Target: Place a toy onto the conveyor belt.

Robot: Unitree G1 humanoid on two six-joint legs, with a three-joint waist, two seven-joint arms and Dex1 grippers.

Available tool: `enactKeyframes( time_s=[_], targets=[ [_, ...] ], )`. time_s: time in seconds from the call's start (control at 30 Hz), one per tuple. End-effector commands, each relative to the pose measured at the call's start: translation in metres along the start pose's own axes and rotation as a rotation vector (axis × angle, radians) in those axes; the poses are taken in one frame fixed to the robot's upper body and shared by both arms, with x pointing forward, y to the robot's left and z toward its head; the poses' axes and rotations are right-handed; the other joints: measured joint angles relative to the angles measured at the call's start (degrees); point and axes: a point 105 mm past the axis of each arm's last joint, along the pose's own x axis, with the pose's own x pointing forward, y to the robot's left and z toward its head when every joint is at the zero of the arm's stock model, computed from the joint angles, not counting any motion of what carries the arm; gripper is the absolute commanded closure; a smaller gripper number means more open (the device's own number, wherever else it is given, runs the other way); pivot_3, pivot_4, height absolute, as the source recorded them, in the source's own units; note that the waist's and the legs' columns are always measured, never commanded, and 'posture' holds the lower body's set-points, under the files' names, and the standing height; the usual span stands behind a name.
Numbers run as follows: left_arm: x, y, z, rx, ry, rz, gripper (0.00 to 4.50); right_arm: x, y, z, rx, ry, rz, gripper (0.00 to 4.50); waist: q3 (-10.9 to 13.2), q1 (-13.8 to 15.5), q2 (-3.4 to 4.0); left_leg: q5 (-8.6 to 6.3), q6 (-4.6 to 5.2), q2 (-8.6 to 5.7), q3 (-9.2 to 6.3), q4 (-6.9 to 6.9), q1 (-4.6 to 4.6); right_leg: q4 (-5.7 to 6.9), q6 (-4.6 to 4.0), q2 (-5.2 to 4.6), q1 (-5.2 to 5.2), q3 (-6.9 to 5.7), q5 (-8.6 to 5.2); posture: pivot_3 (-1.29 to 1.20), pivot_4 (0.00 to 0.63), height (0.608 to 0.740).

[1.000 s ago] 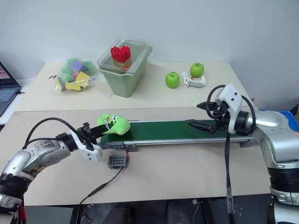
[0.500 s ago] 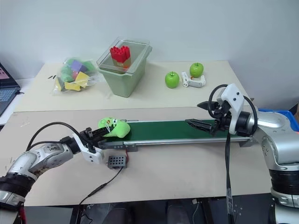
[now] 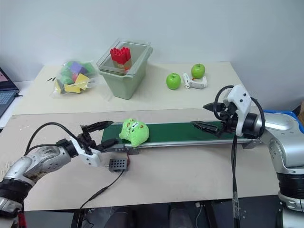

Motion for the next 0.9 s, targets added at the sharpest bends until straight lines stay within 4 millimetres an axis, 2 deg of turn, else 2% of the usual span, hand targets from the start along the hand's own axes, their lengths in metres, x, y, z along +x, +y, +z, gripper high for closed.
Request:
enactKeyframes(
  time_s=[0.03, 0.07, 0.13, 0.17, 0.2, 0.27, 0.33, 0.37, 0.47, 0.57, 0.9],
  targets=[
    [-0.013, 0.000, -0.012, -0.316, 0.077, -0.057, 0.06, -0.008, -0.005, 0.012, -0.046, -0.021, -0.018, 0.00, 0.00, 0.08, 0.02, 0.00, 0.00, 0.01, 0.01, 0.00, 0.00, 0.01, 0.00, -0.01, 0.00, 0.00, 0.00, 0.00, 0.150, 0.740],
    [-0.017, -0.005, -0.017, -0.464, 0.116, -0.109, 0.06, -0.009, -0.005, 0.012, -0.048, -0.018, -0.017, 0.00, 0.00, 0.08, 0.02, 0.00, 0.00, 0.00, 0.01, 0.00, 0.00, 0.02, 0.00, -0.01, 0.00, 0.00, 0.00, 0.00, 0.150, 0.740],
    [-0.026, 0.003, -0.039, -0.748, 0.221, -0.124, 0.06, -0.009, -0.006, 0.011, -0.050, -0.011, -0.015, 0.00, 0.01, 0.23, 0.02, 0.00, 0.00, 0.02, 0.02, 0.04, 0.01, 0.06, 0.00, 0.00, 0.02, 0.00, 0.00, 0.00, 0.150, 0.740],
    [-0.029, 0.006, -0.044, -0.852, 0.243, -0.133, 0.06, -0.010, -0.006, 0.011, -0.051, -0.009, -0.014, 0.00, 0.00, 0.23, 0.02, 0.00, 0.00, 0.03, 0.00, 0.05, 0.01, 0.06, 0.00, 0.00, 0.04, -0.03, 0.00, 0.00, 0.150, 0.740],
    [-0.029, 0.021, -0.050, -0.933, 0.240, -0.086, 0.06, -0.010, -0.007, 0.011, -0.050, -0.009, -0.014, 0.00, 0.01, 0.15, 0.03, 0.00, 0.00, 0.04, -0.01, 0.07, 0.02, 0.12, -0.01, 0.03, 0.05, -0.04, -0.01, 0.00, 0.150, 0.740],
    [-0.028, 0.038, -0.057, -1.087, 0.240, -0.034, 0.06, -0.009, -0.008, 0.011, -0.051, -0.008, -0.013, 0.00, 0.01, 0.09, 0.02, 0.01, 0.00, 0.03, -0.02, 0.08, 0.03, 0.13, -0.01, 0.06, 0.05, -0.03, -0.01, 0.00, 0.150, 0.740],
    [-0.023, 0.053, -0.046, -1.179, 0.175, -0.078, 0.06, -0.009, -0.008, 0.012, -0.051, -0.009, -0.009, 0.00, 0.02, 0.15, 0.01, 0.01, 0.00, 0.02, -0.06, 0.14, 0.02, 0.13, -0.01, 0.07, 0.08, -0.05, -0.01, 0.00, 0.150, 0.740],
    [-0.018, 0.067, -0.040, -1.228, 0.124, -0.064, 0.06, -0.008, -0.007, 0.012, -0.053, -0.009, -0.004, 0.00, 0.02, 0.11, 0.01, 0.01, 0.00, 0.02, -0.08, 0.16, 0.00, 0.13, -0.01, 0.07, 0.07, -0.05, -0.01, 0.00, 0.150, 0.740],
    [-0.007, 0.088, -0.024, -1.270, 0.050, -0.063, 0.06, -0.008, -0.004, 0.016, -0.052, -0.023, 0.020, 0.00, 0.02, 0.07, 0.01, 0.00, 0.01, 0.00, -0.08, 0.15, -0.03, 0.07, -0.01, 0.06, 0.06, -0.04, -0.01, 0.00, 0.150, 0.740],
    [-0.001, 0.089, -0.010, -1.280, -0.009, -0.130, 0.06, -0.010, 0.003, 0.024, -0.054, -0.055, 0.051, 0.00, 0.02, -0.02, 0.02, -0.02, 0.06, 0.00, -0.08, 0.13, -0.02, 0.04, 0.00, 0.07, 0.05, -0.03, -0.02, 0.00, 0.150, 0.740],
    [0.014, 0.109, -0.009, -1.320, -0.058, -0.022, 0.06, -0.016, 0.008, 0.022, -0.014, -0.078, 0.034, 0.00, 0.02, 0.03, 0.01, -0.02, 0.04, -0.02, -0.07, 0.17, -0.01, 0.05, -0.01, 0.07, 0.08, 0.00, -0.02, 0.00, 0.150, 0.740]
  ],
)
